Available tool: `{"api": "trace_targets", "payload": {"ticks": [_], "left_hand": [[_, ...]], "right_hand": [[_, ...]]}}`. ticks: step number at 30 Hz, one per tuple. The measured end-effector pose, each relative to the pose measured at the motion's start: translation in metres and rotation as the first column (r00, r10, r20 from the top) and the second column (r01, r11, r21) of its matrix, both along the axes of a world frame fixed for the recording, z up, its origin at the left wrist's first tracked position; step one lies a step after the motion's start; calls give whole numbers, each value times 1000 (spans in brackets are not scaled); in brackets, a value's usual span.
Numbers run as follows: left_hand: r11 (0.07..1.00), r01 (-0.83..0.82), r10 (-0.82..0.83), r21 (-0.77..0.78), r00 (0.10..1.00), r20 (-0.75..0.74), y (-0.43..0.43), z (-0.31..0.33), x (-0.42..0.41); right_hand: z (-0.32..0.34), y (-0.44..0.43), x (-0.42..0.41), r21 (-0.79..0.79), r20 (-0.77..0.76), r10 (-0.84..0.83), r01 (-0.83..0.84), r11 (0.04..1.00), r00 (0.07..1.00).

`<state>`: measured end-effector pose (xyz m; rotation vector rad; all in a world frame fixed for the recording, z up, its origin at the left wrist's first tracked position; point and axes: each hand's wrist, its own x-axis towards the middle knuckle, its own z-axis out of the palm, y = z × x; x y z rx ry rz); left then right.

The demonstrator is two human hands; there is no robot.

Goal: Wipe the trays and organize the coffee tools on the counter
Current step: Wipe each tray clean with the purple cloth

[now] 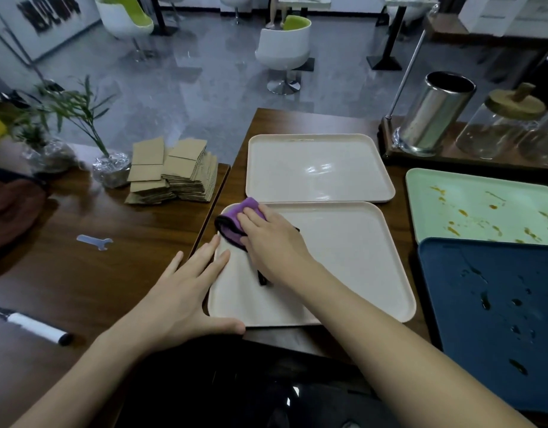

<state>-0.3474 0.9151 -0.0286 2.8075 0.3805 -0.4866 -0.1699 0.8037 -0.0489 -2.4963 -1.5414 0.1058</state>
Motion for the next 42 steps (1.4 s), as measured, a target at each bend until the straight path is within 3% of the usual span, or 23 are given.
{"api": "trace_targets", "payload": {"ticks": [4,13,18,24,26,31,36,40,42], "left_hand": [[1000,-15,15,8,1000,-1,-1,0,0],[999,-29,29,23,999,-17,-3,2,0],[998,-48,51,34,995,-84,-5,6,4],[988,37,6,150,961,-276,-16,29,32],[992,53,-27,113,975,-221,-29,35,48],[991,110,-103,-80,991,86,-83,34,92],[971,172,-136,-165,969,208,-133,39,134],[965,231,-181,-126,929,322,-195,34,190],[973,230,-210,-35,932,294,-217,29,214]], "right_hand": [[9,-26,9,58,-10,-84,85,995,996],[8,-105,49,-4,-68,-301,302,953,951],[17,-131,30,-42,-93,-264,261,965,960],[18,-160,-2,113,-177,-183,204,972,967],[28,-173,0,193,-217,-200,243,950,955],[51,-213,13,331,-291,-257,349,877,921],[68,-264,47,421,-294,-346,446,790,891],[67,-324,106,411,-283,-378,468,782,881],[71,-344,132,403,-290,-375,468,787,881]]}}
